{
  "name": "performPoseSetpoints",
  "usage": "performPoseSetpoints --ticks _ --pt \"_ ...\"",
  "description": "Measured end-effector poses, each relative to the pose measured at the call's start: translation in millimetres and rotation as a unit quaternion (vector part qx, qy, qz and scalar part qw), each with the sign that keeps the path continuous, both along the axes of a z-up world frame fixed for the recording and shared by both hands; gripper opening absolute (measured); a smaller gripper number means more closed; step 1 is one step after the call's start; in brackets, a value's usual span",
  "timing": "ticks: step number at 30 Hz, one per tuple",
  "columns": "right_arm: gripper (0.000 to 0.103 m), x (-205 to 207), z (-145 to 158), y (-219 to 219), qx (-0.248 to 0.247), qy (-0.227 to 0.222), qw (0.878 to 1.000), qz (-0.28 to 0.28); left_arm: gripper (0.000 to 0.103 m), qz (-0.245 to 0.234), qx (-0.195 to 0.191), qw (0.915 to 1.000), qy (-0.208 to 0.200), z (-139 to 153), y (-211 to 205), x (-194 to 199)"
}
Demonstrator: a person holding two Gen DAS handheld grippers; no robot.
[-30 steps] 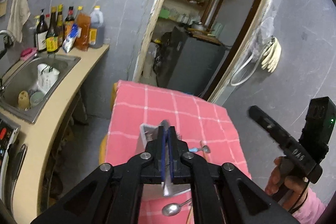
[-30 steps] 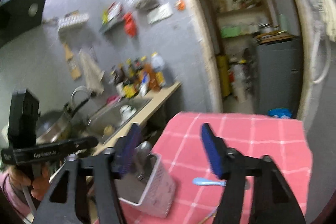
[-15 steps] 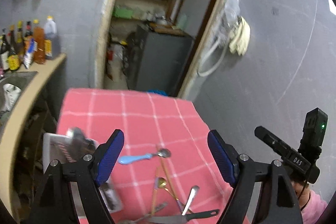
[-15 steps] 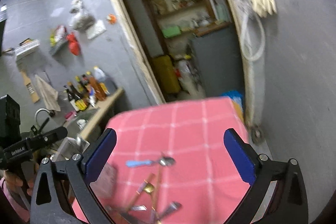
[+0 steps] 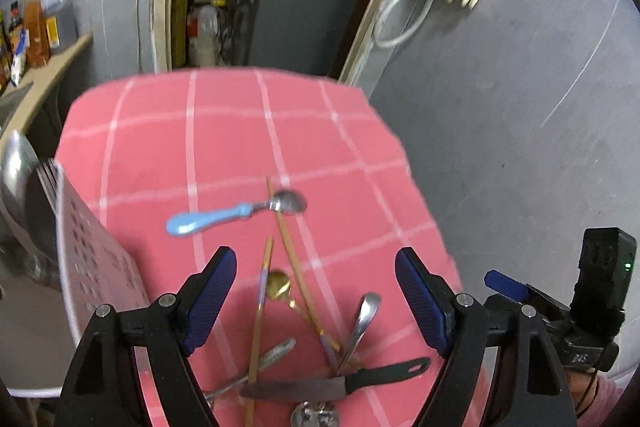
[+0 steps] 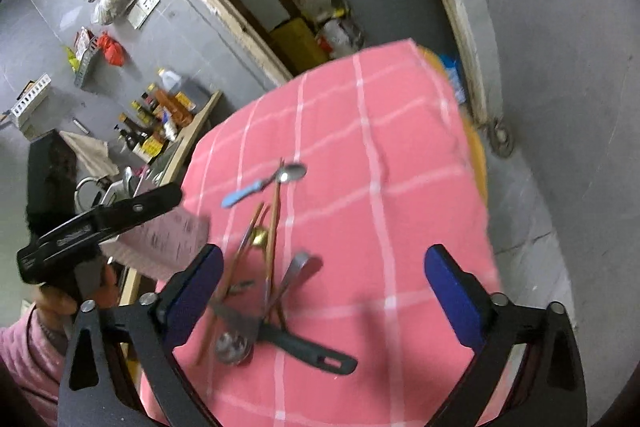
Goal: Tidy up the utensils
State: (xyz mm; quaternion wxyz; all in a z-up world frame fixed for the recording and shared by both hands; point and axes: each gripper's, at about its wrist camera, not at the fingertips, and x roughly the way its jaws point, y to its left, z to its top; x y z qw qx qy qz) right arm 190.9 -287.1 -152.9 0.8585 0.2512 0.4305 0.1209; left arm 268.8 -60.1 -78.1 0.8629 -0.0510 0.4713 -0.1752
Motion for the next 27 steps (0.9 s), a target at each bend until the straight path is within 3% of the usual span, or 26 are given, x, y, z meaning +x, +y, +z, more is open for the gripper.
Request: performPoseSetpoints --ticks 3,5,9,11,13,19,25,27 --pt "0.065 4.8 -20.0 10.3 0.022 0.018 0.999 0.016 0.065 0.001 0.014 0.9993 0.035 -19.9 -0.8 3.6" --pt "0.060 10.8 -27.3 16.8 0.035 0.023 0.999 0.025 0.058 0.002 0.022 0.9980 0.059 -31.9 0.1 6.9" --pt "0.045 20.2 -43.5 30.1 0.051 0.035 0.997 0.038 0.053 0.011 0.029 0.9954 0.090 -49.6 2.4 14.6" --pt "0.039 23.6 -49.5 33.5 0.059 0.042 0.996 0.042 0.044 0.020 0.032 0.9929 0.113 -59.6 5.8 19.4" --pt "0.036 27.4 -56.3 38.3 0.065 0.050 0.996 0.047 0.039 0.028 0.039 0.9903 0.131 -69.1 8.7 22.4" --pt "0.033 40.9 -72.6 49.7 0.086 0.065 0.992 0.061 0.035 0.041 0.038 0.9857 0.159 -82.9 14.4 31.0" --pt "0.025 53.8 -81.1 63.4 0.100 0.070 0.990 0.064 0.011 0.048 0.044 0.9834 0.169 -88.0 15.2 38.8" --pt "0.012 57.3 -82.3 64.9 0.103 0.070 0.990 0.060 0.010 0.053 0.042 0.9835 0.168 -86.3 16.8 39.9"
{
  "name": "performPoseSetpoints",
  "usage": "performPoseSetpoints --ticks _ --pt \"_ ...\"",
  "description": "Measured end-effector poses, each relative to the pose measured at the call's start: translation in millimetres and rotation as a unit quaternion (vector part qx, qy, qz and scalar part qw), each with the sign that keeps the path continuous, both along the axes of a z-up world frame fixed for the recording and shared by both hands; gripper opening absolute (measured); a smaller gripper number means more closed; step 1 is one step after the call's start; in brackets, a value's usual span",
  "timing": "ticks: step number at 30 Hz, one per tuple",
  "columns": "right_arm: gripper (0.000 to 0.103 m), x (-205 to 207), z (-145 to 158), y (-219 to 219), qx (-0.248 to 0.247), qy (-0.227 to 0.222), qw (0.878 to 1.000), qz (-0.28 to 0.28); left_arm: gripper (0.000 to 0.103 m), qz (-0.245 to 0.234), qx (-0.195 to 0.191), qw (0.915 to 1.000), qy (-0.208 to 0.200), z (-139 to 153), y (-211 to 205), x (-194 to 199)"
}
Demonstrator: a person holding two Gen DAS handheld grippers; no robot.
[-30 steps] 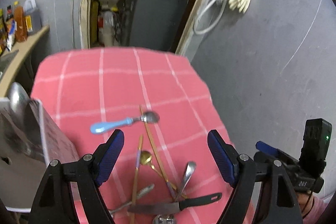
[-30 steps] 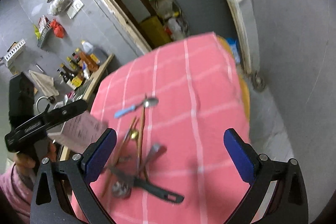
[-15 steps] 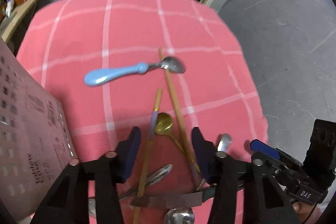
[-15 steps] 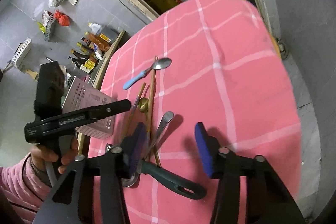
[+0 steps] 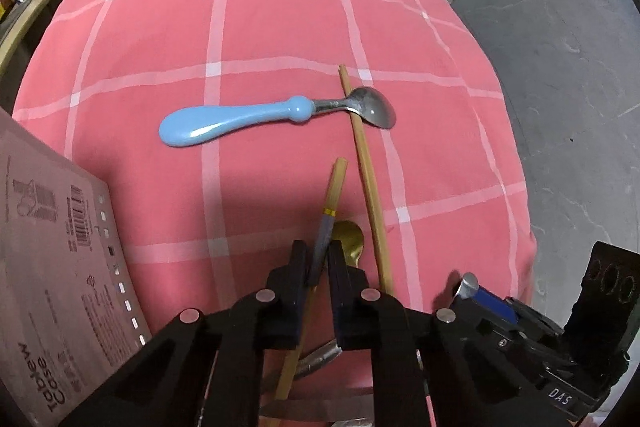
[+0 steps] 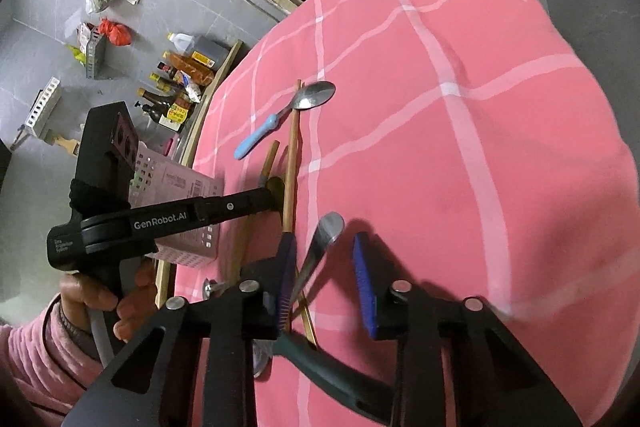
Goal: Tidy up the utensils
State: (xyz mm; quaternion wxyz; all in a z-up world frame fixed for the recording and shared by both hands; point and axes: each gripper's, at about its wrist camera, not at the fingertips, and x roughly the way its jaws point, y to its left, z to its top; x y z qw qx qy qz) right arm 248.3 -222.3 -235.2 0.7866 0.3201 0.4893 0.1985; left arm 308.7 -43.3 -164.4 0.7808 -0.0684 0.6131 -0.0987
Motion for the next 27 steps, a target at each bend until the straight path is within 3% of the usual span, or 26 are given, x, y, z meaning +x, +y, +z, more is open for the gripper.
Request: performPoseSetpoints --ticks 7,14,21,27 --pt "0.007 6.9 4.1 -7.6 0.005 -0.011 1.000 -0.020 0.009 0.017 -0.037 0.9990 -0.019 11.9 0.7 11.0" --pt "0.007 13.5 8.0 -29.9 0.002 -0.018 0.999 -0.041 0.009 0.039 -0.089 0.9952 0.014 -0.7 -0.2 30.4" --pt "0.007 13.1 4.8 -38.8 0.009 -0.015 0.999 -0.049 0.011 0.044 -0.115 0.9914 0.043 -12.1 -14.7 43.7" --pt "0.007 10.9 1.5 -38.0 0.012 -0.012 0.999 -0.051 0.012 0.046 -0.109 0.9920 0.044 -12.7 -18.1 46.1"
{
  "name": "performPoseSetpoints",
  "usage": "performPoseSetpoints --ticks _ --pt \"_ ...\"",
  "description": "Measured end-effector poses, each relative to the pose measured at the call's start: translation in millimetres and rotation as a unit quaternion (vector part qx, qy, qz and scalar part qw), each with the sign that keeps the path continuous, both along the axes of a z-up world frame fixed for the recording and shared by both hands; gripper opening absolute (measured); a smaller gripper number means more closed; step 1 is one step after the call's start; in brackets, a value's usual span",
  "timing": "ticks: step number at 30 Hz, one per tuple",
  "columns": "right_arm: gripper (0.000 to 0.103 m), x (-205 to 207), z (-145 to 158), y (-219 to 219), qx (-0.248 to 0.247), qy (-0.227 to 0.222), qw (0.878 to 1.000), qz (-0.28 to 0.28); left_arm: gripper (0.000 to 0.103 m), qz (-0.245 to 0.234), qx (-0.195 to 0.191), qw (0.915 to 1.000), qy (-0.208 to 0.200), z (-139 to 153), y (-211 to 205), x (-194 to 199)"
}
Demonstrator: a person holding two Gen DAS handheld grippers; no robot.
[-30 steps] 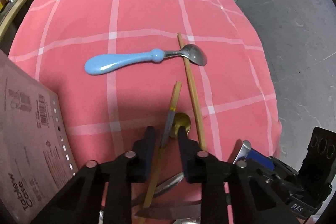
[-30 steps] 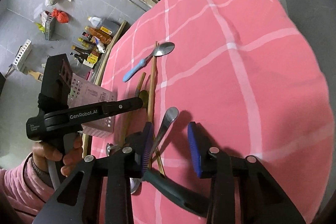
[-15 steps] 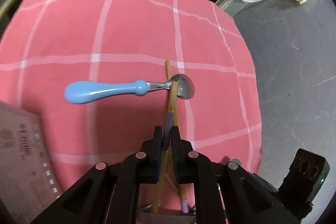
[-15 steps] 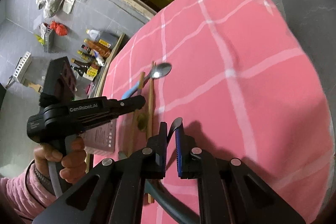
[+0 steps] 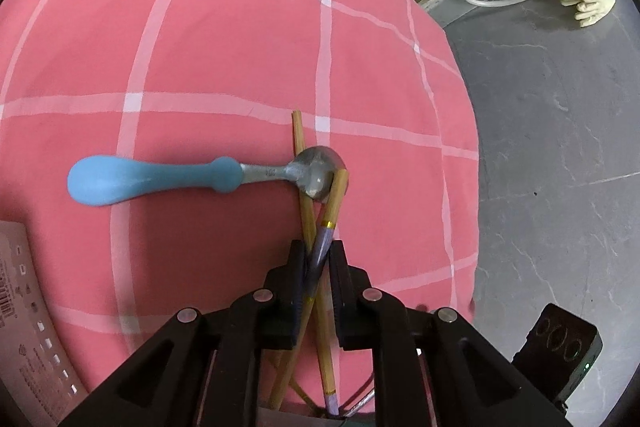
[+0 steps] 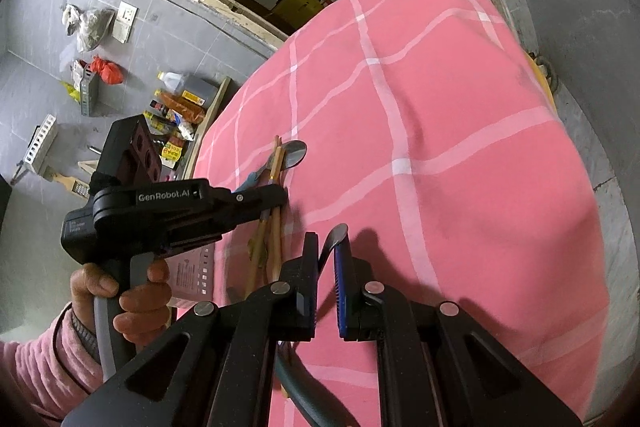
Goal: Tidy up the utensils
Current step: 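Lift the wooden chopsticks with the left tool while the right tool holds its spoon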
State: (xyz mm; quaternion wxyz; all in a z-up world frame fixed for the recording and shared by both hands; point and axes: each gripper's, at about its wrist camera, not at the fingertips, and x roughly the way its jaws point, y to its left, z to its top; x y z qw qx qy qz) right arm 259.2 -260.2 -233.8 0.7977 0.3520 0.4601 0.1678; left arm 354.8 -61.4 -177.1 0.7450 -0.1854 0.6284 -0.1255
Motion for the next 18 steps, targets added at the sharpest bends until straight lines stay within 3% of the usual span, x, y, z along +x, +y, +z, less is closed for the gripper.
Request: performPoseSetpoints --ticks 6,10,13,18 --pt "0.007 1.0 -0.7 2.2 0.000 0.001 1.000 0.000 0.017 0.003 0.005 1.0000 0.003 1.3 -7.5 8.4" --pt "0.007 0.2 -0.8 3.6 -0.002 0.003 1.000 -0.001 0.011 -0.009 0.050 0.9987 -0.003 4.7 -17.7 8.6" --pt "0.007 -1.8 -0.3 4.2 -0.002 0.003 1.000 -0.002 0.009 -0.021 0.063 0.9976 -0.018 6.2 -20.9 5.0" --pt "0.005 -7.3 8.0 1.2 -0.006 -0.005 1.000 -0.006 0.008 -0.016 0.015 0.9991 -0.035 9.9 -8.6 -9.8"
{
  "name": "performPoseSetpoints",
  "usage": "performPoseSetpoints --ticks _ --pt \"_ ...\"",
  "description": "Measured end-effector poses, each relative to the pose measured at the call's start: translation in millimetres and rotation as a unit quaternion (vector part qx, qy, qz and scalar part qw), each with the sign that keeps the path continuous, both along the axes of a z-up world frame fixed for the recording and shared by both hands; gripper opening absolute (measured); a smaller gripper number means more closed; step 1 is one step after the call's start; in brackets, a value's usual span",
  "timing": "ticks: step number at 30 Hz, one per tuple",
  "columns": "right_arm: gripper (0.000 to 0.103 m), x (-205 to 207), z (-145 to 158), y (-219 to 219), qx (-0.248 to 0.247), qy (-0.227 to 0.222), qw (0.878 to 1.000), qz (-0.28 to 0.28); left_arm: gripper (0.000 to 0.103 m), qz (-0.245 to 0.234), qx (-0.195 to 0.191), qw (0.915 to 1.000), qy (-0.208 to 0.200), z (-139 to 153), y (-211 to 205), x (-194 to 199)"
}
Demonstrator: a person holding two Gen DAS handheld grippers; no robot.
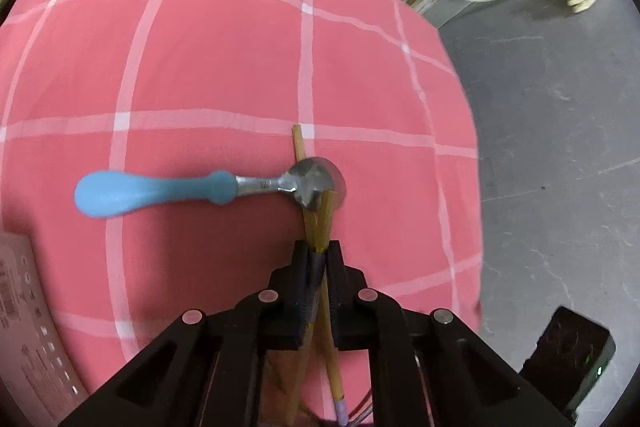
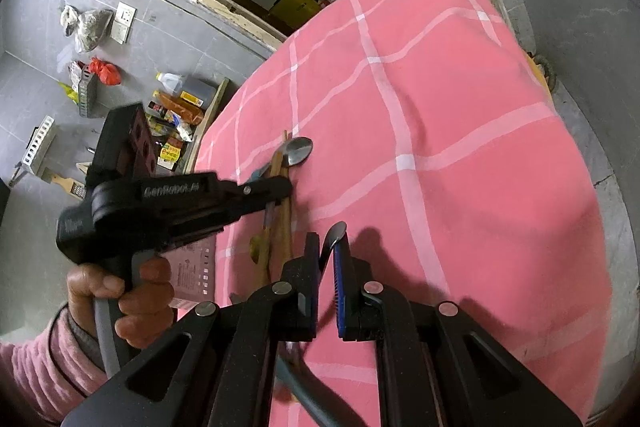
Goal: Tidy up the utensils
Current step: 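Lift the wooden chopsticks with the left tool while the right tool holds its spoon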
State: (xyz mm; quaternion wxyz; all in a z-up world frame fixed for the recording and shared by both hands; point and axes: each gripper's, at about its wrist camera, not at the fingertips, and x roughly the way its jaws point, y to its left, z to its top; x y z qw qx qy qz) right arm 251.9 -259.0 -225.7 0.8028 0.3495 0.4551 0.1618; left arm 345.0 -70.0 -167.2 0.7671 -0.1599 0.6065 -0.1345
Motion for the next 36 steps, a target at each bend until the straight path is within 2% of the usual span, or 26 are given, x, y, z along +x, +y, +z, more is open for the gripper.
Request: performPoseSetpoints --ticks 5,10,16,21,27,28,31,34,35,36 --pt "0.003 -8.0 11.0 -3.1 -0.008 -0.014 1.000 -0.003 0.007 -0.009 -0.026 0.9990 -0.035 16.3 6.1 -19.9" --pt "0.003 -11.9 13.8 -5.2 -0.018 -0.013 1.000 -0.006 0.007 0.001 -0.027 0.9996 -0.006 5.2 7.2 -11.4" --pt "0.004 -16.3 12.1 -12.7 -0.025 -0.008 1.000 -0.009 0.009 0.016 -0.051 0.9981 0.030 -13.9 2.9 -1.9" --pt "0.004 -16.0 10.7 -15.2 -0.023 -0.006 1.000 -0.007 0.009 0.013 -0.022 0.9989 0.039 -12.2 -5.3 3.8" --pt "0.004 -18.3 7.4 -17.0 -0.014 -0.004 1.000 -0.009 0.009 -0.011 0.075 0.9955 0.057 -6.4 -37.1 15.3" --pt "0.004 -18.8 5.5 -17.4 -0.012 -0.002 1.000 -0.010 0.009 -0.016 0.096 0.9938 0.055 -5.5 -44.9 17.0" --pt "0.004 -19.3 0.5 -16.4 -0.008 0.003 1.000 -0.010 0.010 -0.018 0.126 0.9911 0.037 -3.7 -57.6 17.2" --pt "0.004 -21.2 -1.3 -13.9 -0.004 0.006 1.000 -0.012 0.009 -0.030 0.144 0.9891 0.003 -2.1 -67.6 10.0" --pt "0.004 -22.3 -0.8 -12.7 -0.002 0.006 1.000 -0.011 0.009 -0.030 0.136 0.9903 -0.003 -2.0 -66.5 8.1" --pt "0.004 -23.0 -0.2 -11.6 -0.003 0.006 1.000 -0.010 0.008 -0.025 0.105 0.9941 -0.004 -2.5 -62.1 6.7"
